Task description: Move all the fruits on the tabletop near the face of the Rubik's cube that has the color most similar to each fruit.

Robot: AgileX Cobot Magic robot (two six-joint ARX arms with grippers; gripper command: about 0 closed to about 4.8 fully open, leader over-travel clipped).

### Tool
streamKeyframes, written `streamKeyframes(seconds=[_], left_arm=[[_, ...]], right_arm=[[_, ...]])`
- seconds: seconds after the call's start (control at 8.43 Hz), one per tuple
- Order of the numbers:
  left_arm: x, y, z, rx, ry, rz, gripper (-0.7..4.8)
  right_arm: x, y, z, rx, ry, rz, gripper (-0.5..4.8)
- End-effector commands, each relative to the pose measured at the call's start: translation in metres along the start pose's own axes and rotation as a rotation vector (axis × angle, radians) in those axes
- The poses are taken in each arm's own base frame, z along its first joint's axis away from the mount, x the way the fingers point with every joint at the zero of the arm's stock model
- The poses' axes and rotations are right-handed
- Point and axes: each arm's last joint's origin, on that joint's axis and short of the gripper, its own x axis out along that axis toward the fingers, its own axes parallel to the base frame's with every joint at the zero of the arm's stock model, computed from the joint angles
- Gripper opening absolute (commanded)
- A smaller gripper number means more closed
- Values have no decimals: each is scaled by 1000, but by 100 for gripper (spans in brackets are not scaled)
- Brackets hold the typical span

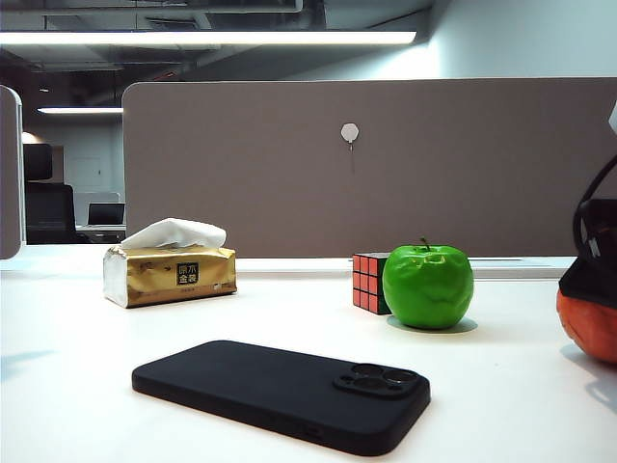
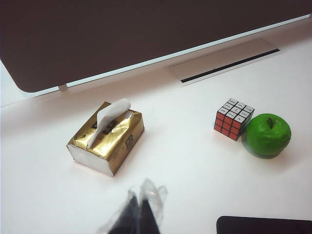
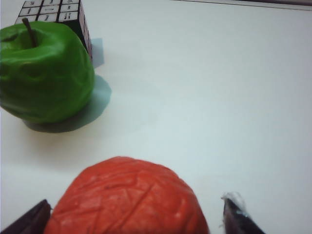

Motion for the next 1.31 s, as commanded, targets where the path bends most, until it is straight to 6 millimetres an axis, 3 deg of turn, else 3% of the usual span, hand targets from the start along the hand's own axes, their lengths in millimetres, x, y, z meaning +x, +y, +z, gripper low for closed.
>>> streamKeyframes(seconds=[0.12, 0.24, 0.47, 0.71, 1.07, 1.31], left_arm=[[0, 0, 1, -1, -14, -3, -5], [0, 0, 1, -1, -14, -3, -5], [0, 0, 1, -1, -14, -3, -5], [0, 0, 1, -1, -14, -3, -5], [0, 0, 1, -1, -14, -3, -5], [0, 0, 1, -1, -14, -3, -5]], right_arm=[[0, 1, 2, 5, -17, 19, 479], [0, 1, 2, 5, -17, 19, 479], [0, 1, 2, 5, -17, 19, 431], [0, 1, 3, 8, -27, 20, 310], [0, 2, 12, 28, -96, 40, 310], [-1, 13, 41, 38, -227, 302, 310]])
